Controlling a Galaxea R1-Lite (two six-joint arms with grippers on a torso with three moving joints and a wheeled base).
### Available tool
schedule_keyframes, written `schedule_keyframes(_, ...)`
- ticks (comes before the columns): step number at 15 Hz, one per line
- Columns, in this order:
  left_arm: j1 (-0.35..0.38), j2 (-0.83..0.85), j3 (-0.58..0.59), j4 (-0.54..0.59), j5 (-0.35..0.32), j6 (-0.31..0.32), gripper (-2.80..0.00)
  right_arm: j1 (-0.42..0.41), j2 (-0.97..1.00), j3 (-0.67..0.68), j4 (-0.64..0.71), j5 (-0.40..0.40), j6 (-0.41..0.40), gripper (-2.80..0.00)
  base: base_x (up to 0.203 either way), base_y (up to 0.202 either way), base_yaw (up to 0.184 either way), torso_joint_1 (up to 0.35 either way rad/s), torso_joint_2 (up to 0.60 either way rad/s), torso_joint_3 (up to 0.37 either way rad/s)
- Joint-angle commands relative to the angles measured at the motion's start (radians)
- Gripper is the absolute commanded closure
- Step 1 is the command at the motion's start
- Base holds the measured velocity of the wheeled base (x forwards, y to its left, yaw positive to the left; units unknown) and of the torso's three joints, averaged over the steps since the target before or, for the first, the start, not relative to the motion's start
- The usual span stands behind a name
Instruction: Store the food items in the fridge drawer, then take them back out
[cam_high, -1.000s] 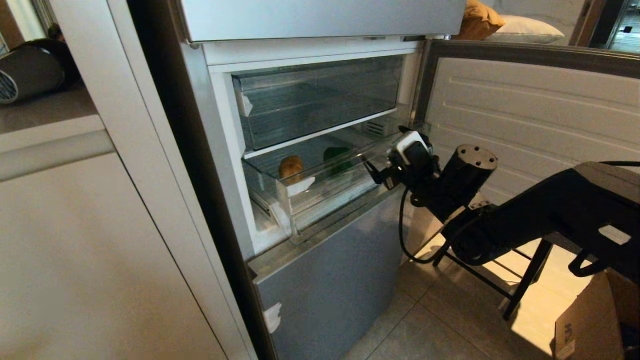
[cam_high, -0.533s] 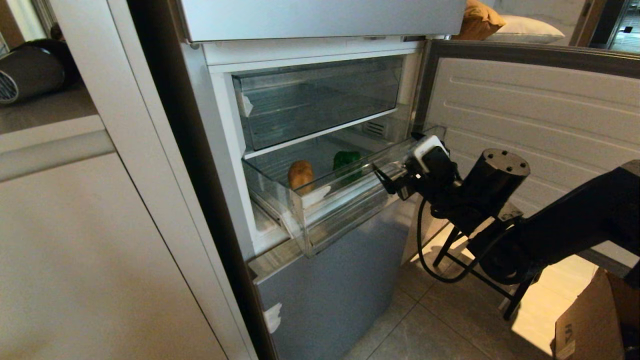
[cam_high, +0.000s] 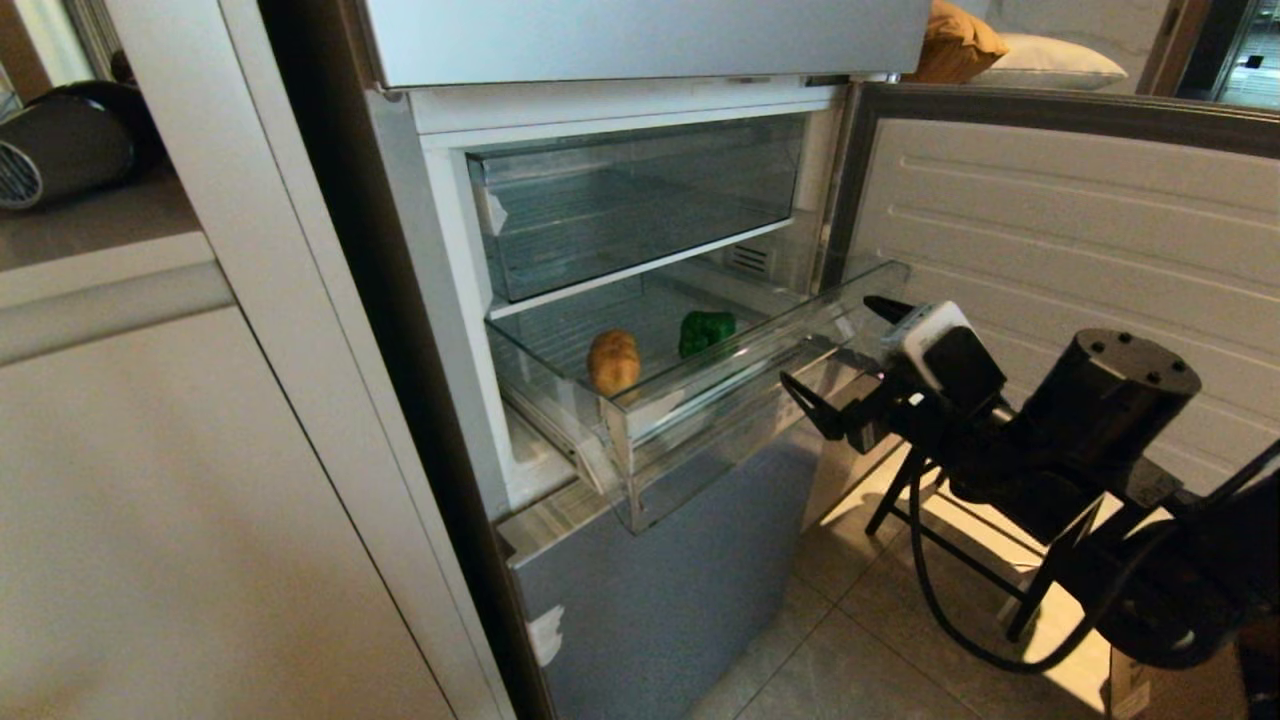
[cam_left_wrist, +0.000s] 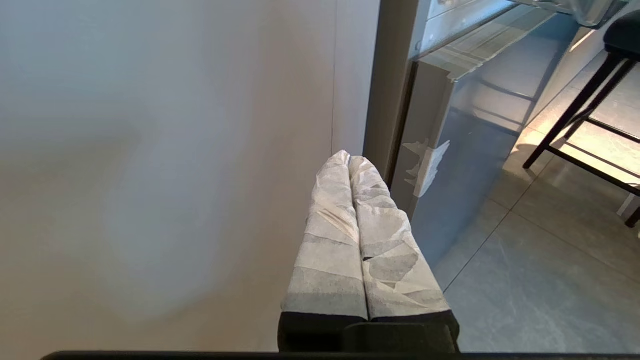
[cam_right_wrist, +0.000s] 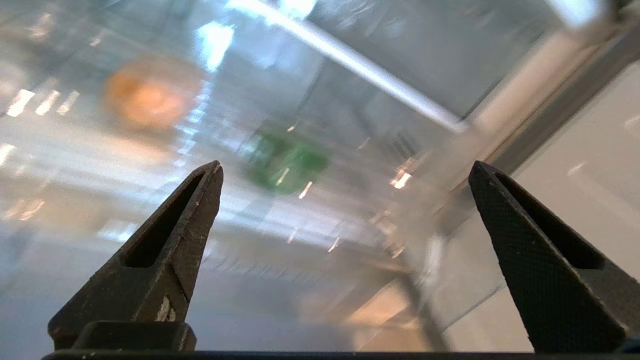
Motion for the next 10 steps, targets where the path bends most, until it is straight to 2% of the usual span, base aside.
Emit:
schedule_keyframes(1,0.000,0.000,0.000,0.000,0.001,0.000,0.00,0.002,-0.061,0.079,-0.002,0.005,-0.005,-2.80,0.000,0.000,0.000,0.000,0.00,0.000)
schedule_keyframes(5,0.000,0.000,0.000,0.000,0.001,0.000,0.00,0.002,-0.115,0.192,-0.002,0.016,-0.003,-2.80,0.000,0.000,0.000,0.000,0.00,0.000)
schedule_keyframes(8,0.000,0.000,0.000,0.000,0.001,0.000,0.00,0.009,-0.201,0.134,0.022,0.012,0.058,-2.80,0.000,0.000,0.000,0.000,0.00,0.000)
schedule_keyframes(10,0.000,0.000,0.000,0.000,0.001,0.000,0.00,0.023,-0.300,0.094,0.152,-0.042,0.102,-2.80,0.000,0.000,0.000,0.000,0.00,0.000)
